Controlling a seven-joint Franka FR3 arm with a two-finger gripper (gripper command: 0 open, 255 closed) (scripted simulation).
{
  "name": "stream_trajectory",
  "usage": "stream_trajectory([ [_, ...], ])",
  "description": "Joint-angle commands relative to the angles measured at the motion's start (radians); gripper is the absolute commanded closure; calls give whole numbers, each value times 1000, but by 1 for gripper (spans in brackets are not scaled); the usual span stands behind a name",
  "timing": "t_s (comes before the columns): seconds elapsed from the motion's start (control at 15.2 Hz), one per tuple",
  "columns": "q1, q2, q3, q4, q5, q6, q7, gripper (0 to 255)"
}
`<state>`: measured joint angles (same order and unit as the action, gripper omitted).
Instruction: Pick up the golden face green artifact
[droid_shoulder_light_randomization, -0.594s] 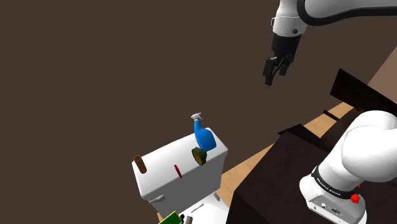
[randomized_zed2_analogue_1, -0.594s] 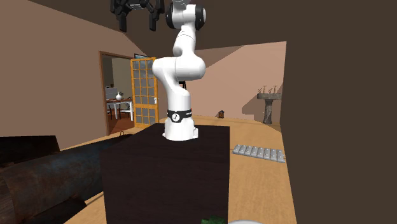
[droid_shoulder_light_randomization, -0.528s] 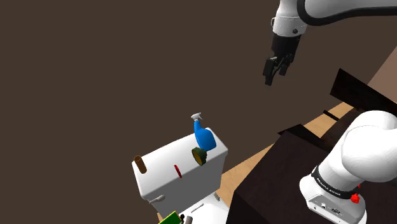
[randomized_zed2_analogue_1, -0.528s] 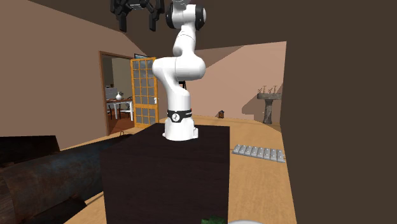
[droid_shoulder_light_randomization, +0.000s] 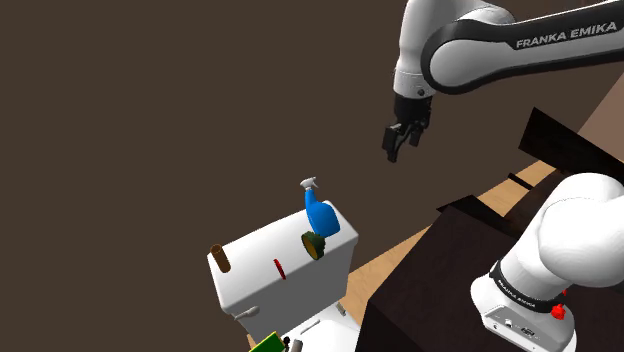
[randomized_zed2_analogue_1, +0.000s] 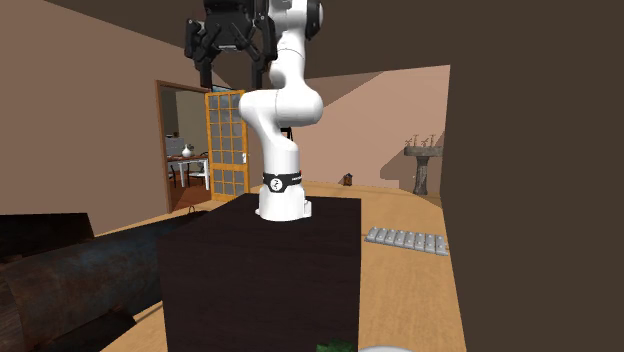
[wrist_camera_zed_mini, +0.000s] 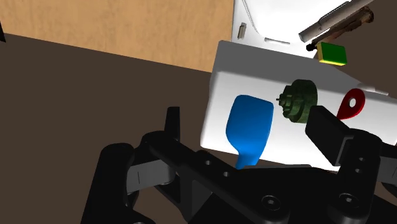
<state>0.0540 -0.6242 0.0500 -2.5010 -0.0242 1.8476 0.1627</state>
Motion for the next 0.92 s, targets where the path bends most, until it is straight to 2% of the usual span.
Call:
stream_trajectory([
  [0.0, 9, 50, 18, -10, 10, 60, 23, 0],
  [0.4, 33, 231, 75, -26, 29, 250, 94, 0],
  [0.86, 52, 486, 136, 20, 10, 450, 190, 0],
])
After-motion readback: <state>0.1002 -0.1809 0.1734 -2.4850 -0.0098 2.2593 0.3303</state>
